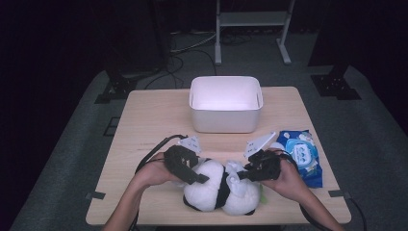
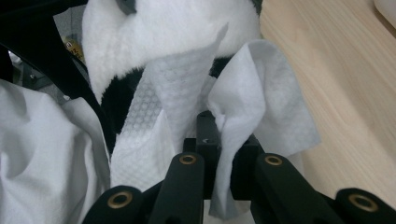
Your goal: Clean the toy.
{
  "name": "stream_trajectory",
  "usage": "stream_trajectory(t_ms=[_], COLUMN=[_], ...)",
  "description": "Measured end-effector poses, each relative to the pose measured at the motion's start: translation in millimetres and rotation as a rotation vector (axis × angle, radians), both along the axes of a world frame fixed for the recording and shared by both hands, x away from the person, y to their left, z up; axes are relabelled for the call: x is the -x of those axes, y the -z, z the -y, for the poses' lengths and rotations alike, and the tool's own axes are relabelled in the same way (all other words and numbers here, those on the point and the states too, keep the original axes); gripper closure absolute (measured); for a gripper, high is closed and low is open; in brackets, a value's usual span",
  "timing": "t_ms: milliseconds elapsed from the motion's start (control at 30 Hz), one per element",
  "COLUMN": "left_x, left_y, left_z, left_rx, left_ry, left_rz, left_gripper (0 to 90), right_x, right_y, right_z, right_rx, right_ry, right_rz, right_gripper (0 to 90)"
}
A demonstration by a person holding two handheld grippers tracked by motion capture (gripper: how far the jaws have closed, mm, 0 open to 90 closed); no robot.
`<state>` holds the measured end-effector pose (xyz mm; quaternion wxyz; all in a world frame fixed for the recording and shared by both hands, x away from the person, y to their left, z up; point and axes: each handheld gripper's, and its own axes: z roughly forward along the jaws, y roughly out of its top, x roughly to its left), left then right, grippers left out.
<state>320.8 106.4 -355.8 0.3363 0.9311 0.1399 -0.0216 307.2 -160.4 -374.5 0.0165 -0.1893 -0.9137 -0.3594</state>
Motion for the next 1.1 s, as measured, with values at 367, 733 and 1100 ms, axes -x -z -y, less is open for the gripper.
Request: stream_trajectory(t_ms=[367, 733, 1100], left_x=[-20.2, -40.5, -37.4], left_y=[-10.8, -11.5, 4.6], left_z=[11.6, 21.5, 19.5], left_rx=[0.039, 0.012, 0.005], left_ry=[0.019, 0.005, 0.056], left_rz=[-0.024, -0.124, -0.192], left_gripper=[46.4, 7.9, 3.5], right_x=[-6.5, 6.5, 4.3], right_y=[5.3, 1.3, -12.8], right_z=[17.8, 10.7, 7.4], right_rx=[-0.045, -0.007, -0.019], right_ry=[0.040, 0.002, -0.002], right_rz=[-0.043, -0.012, 0.028], right_gripper=[84.5, 84.4, 82.9])
